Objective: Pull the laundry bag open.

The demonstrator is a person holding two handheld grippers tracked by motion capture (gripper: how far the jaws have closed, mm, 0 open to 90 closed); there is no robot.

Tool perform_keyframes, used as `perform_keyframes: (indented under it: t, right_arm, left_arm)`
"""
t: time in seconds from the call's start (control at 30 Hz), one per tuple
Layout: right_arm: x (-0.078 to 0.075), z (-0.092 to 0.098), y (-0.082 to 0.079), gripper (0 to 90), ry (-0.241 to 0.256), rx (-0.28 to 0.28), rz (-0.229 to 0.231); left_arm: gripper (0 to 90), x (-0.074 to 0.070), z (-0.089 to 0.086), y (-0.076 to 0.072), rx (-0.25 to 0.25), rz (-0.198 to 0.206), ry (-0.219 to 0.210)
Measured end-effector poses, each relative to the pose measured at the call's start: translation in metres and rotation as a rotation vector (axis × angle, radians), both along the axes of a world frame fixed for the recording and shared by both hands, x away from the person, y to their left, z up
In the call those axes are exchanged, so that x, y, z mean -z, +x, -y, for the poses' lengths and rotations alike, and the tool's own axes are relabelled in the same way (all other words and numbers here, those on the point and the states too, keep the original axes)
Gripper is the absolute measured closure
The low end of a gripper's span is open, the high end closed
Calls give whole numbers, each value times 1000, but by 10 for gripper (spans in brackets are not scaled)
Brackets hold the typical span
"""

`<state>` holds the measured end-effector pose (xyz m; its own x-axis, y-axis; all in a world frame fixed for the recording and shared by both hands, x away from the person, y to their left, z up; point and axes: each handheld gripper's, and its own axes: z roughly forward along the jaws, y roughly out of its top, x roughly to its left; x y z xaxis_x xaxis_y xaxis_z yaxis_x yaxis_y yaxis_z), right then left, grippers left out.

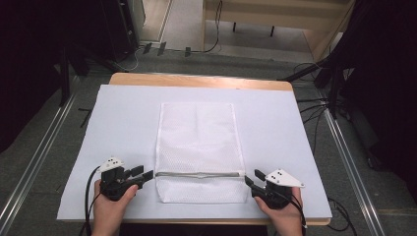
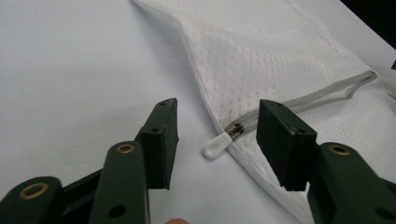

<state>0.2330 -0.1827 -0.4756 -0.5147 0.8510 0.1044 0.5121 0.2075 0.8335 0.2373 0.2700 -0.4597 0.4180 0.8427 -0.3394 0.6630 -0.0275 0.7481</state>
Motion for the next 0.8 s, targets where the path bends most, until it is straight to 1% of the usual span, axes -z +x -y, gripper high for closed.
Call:
perform_keyframes:
  t: [0.03, 0.07, 0.1, 0.13, 0.17, 0.2, 0.23, 0.27, 0.3, 0.33, 0.37, 0.4, 0.43, 0.47, 0.5, 0.53, 0.6, 0.67, 0.7, 0.73, 0.77, 0.8]
  right_arm:
    - [0, 0, 0, 539, 0, 0, 0]
    - [0, 0, 0, 527, -1, -1, 1]
    - [0, 2, 1, 493, -1, 0, 5]
    - [0, 2, 1, 478, 3, 3, -5]
    - [0, 2, 1, 478, 3, 3, -5]
    - [0, 5, 2, 437, 2, 4, -4]
    - [0, 5, 2, 437, 2, 4, -4]
    - [0, 6, 3, 425, 1, 6, -4]
    - [0, 8, 3, 418, 5, 9, -5]
    - [0, 10, 4, 406, 12, 12, -7]
    - [0, 15, 6, 378, 31, 19, -12]
    - [0, 18, 6, 368, 39, 20, -10]
    - [0, 18, 6, 368, 39, 20, -10]
    - [0, 24, 7, 330, 50, 26, -13]
    - [0, 24, 7, 330, 50, 26, -13]
    - [0, 28, 8, 324, 55, 27, -11]
    - [-2, 36, 9, 285, 69, 33, -7]
    - [-3, 39, 9, 279, 73, 36, -9]
    - [-3, 46, 10, 265, 78, 49, -11]
    - [-2, 49, 11, 264, 81, 61, -12]
    - [-2, 49, 11, 264, 81, 61, -12]
    - [-2, 55, 13, 260, 92, 79, -15]
  left_arm:
    - [458, 0, 0, 0, 0, 0, 0]
    - [458, -1, -1, 0, -7, 16, 0]
    - [408, -1, -5, 0, -18, 43, 13]
    - [390, -1, -7, 0, -26, 49, 30]
    - [372, -1, -7, 0, -26, 49, 30]
    - [345, -2, -11, 0, -32, 72, 61]
    - [320, -2, -11, 0, -32, 72, 61]
    - [320, -3, -12, 0, -42, 84, 73]
    - [297, -4, -14, -1, -50, 91, 75]
    - [279, -5, -16, -1, -53, 106, 74]
    - [246, -6, -18, -1, -53, 114, 71]
    - [222, -7, -21, -1, -64, 122, 68]
    - [197, -7, -21, -1, -64, 122, 68]
    - [172, -7, -22, -1, -64, 126, 81]
    - [172, -7, -24, -2, -41, 134, 90]
    - [138, -7, -26, -2, -30, 140, 90]
    - [134, -7, -31, -1, -7, 154, 94]
    - [132, -7, -33, -1, -4, 156, 93]
    - [131, -7, -38, -1, -10, 157, 85]
    - [132, -7, -40, 0, -14, 157, 83]
    - [132, -7, -40, 0, -14, 157, 83]
    - [132, -7, -42, 0, -18, 155, 81]
